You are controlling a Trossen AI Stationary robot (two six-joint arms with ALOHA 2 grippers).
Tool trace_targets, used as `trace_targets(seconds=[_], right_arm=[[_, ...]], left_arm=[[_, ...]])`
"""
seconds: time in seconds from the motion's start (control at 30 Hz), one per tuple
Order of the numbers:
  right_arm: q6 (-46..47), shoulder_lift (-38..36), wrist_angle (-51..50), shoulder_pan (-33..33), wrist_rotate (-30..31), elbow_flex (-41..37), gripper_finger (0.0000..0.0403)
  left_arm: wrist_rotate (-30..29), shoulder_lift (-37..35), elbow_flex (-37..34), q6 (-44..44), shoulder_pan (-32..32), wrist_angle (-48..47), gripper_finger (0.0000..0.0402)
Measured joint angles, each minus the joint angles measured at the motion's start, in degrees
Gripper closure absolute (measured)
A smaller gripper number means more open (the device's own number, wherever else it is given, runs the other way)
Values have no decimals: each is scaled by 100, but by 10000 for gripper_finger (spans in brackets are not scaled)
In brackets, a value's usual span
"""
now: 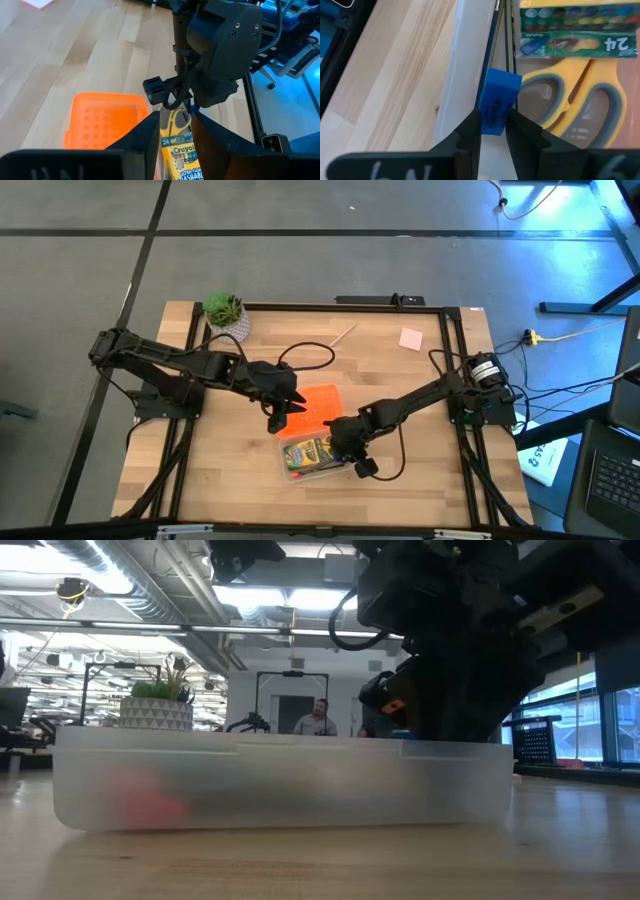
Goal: Pack school essentials
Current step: Put the blue eraser into the orange supply box, then put the pink pen into the orange supply box
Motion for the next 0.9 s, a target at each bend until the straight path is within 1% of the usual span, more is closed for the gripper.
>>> trace_targets(seconds=[0.2, 0.27, 0.37, 0.53, 0.63, 0.73, 0.9], right_arm=[[-3, 0, -4, 0, 0, 0, 319], [-3, 0, -4, 0, 2, 0, 313], [6, 0, -7, 0, 92, 0, 293], [10, 0, -4, 4, 121, 0, 248], [9, -26, -13, 4, 141, 0, 231], [-104, -64, -171, -14, 169, 65, 225], [-115, -136, -685, -129, 168, 491, 230]], left_arm=[[-1, 0, 0, 1, 2, 2, 296], [-2, 0, 0, 2, 0, 1, 296], [-2, 0, 0, 2, 0, 2, 296], [-1, 0, 0, 2, 0, 2, 296], [-2, 0, 0, 2, 0, 2, 296], [-1, 0, 0, 1, 2, 1, 296], [-2, 0, 0, 2, 2, 2, 296]])
